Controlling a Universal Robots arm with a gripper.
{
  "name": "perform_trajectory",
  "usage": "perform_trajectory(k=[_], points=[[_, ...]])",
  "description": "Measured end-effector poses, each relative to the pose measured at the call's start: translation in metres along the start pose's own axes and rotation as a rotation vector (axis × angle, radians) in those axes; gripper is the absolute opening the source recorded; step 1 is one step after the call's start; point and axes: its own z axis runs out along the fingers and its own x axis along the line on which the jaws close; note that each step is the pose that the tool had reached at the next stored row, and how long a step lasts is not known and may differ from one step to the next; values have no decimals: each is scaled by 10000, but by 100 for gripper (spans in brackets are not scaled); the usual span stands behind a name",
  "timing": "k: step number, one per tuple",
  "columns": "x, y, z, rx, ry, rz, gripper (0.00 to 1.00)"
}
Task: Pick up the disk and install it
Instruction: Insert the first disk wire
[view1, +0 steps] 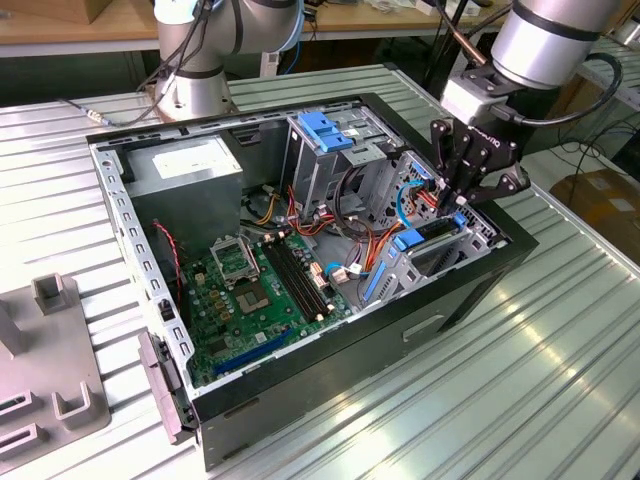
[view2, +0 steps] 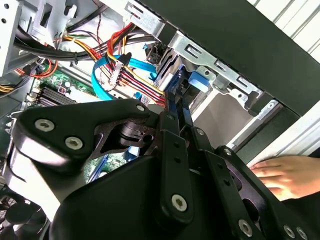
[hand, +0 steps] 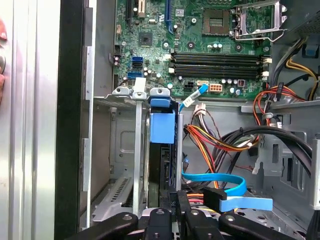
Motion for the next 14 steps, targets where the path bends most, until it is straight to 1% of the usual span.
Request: perform_trajectory(k=[1,2,7,14], points=[[35,4,32,1,-25,0,17],[34,5,86,1,-25,-1,17],[34,5,91,1,-26,-1,17],[34,5,111,2,-65,0,17]])
